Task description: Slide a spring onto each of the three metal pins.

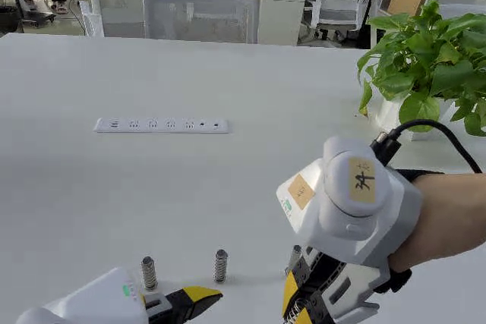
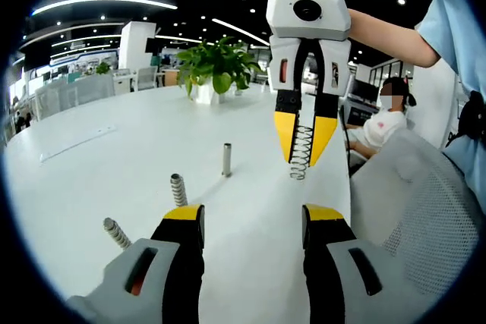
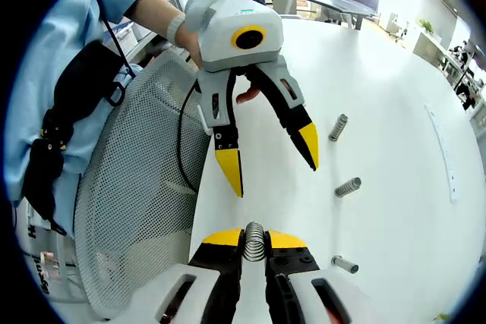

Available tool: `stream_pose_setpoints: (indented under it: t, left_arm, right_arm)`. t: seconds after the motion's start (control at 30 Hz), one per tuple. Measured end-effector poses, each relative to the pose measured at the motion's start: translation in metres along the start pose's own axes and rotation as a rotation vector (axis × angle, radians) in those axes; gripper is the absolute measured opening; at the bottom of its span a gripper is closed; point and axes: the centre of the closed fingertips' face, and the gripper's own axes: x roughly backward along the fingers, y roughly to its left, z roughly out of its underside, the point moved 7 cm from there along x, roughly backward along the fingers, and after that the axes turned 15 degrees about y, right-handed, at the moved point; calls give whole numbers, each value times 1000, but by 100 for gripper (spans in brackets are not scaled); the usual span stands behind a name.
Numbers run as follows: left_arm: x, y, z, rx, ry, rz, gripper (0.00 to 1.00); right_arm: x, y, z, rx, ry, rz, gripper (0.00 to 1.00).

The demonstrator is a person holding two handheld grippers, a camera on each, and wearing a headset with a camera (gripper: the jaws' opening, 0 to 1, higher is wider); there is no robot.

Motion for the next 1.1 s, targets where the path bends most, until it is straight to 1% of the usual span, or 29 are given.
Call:
stream_pose_setpoints:
  t: [0.17,0.3,0.37,0.5,0.57,0.67,0.77,0.87,1.03,1.1]
  left_arm:
    - [13,11,9,30,-5,-59,61]
    - [22,19,18,52,7,-94,65]
    - [25,22,21,58,4,-110,68]
    - [34,28,27,74,13,-137,73]
    - [38,31,30,74,13,-160,78]
    - [44,34,35,80,24,-170,82]
    - [51,36,39,85,21,-183,87]
    - [56,38,43,84,28,-192,91]
    - [64,41,50,84,38,-194,98]
    - [67,41,52,82,44,-193,99]
  right_arm:
    - [0,-1,4,-4,10,3,7]
    - [0,-4,7,-18,16,8,7]
    - [0,-6,8,-22,18,10,7]
    - [-1,-14,10,-38,14,22,7]
    - [-1,-17,11,-42,16,26,7]
    - [-1,-22,13,-49,28,29,7]
    - [-1,-25,16,-51,38,34,7]
    - [0,-29,19,-55,46,44,7]
    - [4,-36,25,-63,59,64,7]
    - [7,-39,27,-63,69,72,7]
